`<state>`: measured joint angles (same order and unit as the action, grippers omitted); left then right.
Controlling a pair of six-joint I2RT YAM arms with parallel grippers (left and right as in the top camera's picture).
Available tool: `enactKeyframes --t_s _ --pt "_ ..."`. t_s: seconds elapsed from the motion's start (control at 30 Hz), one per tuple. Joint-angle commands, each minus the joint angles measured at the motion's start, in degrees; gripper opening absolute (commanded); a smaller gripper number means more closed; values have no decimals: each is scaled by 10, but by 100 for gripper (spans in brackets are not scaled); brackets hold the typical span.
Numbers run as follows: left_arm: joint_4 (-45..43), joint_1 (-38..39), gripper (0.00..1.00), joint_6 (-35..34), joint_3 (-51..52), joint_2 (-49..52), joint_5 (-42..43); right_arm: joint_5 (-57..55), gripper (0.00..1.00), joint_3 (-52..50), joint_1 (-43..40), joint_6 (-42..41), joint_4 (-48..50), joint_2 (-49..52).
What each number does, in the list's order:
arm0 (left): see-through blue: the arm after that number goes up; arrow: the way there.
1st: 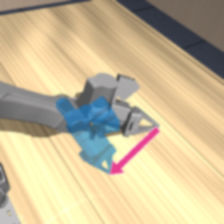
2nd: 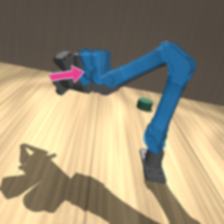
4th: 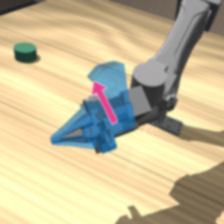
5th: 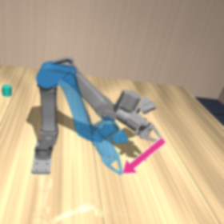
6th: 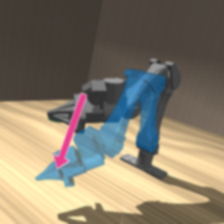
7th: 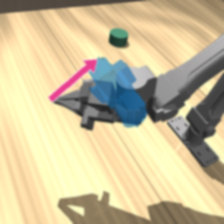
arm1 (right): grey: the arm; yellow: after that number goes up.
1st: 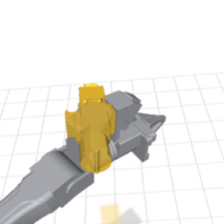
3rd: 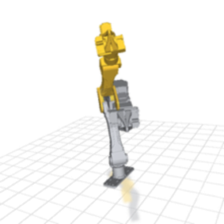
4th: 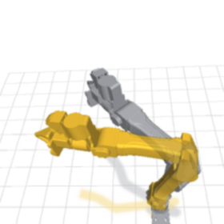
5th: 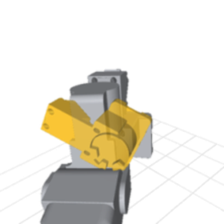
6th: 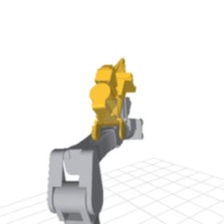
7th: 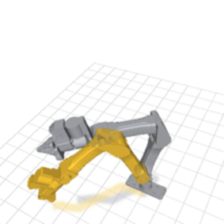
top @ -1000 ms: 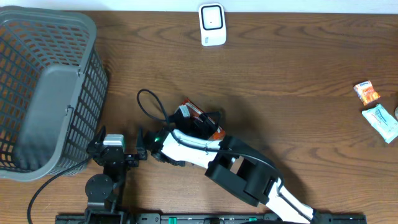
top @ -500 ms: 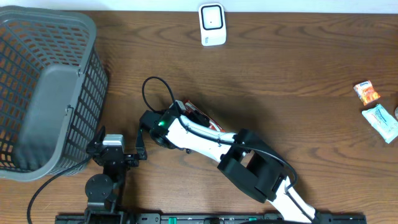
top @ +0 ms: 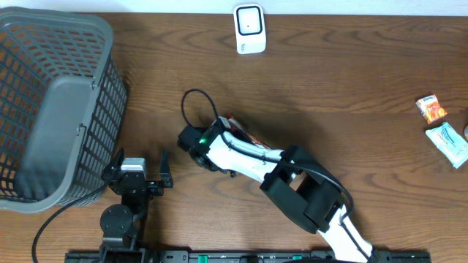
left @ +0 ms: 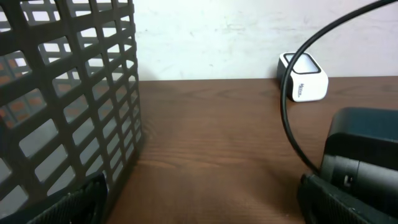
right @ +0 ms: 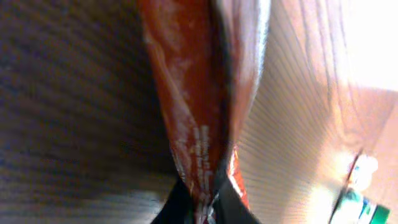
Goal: Scan the item barcode
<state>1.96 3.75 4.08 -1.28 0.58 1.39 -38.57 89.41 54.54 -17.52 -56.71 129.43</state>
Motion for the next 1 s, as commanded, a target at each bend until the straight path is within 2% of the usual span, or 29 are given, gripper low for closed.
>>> enactKeyframes --t_s 0.0,0.2,0.4,0.6,0.67,0.83,0.97 --pt "21 -2 98 -3 10 -3 -5 125 1 -16 -7 2 -7 13" --pt "21 -2 98 -3 10 -3 -5 245 1 2 -20 59 -42 -60" --pt "21 -2 98 -3 10 -3 -5 406 1 2 -85 149 -63 -182" --pt "21 -2 98 -3 10 -3 -5 683 1 2 -191 246 -73 -213" --pt "21 -2 98 -3 10 -3 -5 742 1 2 -222 265 -81 -213" --pt "21 -2 98 -3 10 -3 -5 793 1 2 -281 273 -89 -213" --pt "21 -2 98 -3 10 -3 -5 828 1 2 -308 320 -97 -214"
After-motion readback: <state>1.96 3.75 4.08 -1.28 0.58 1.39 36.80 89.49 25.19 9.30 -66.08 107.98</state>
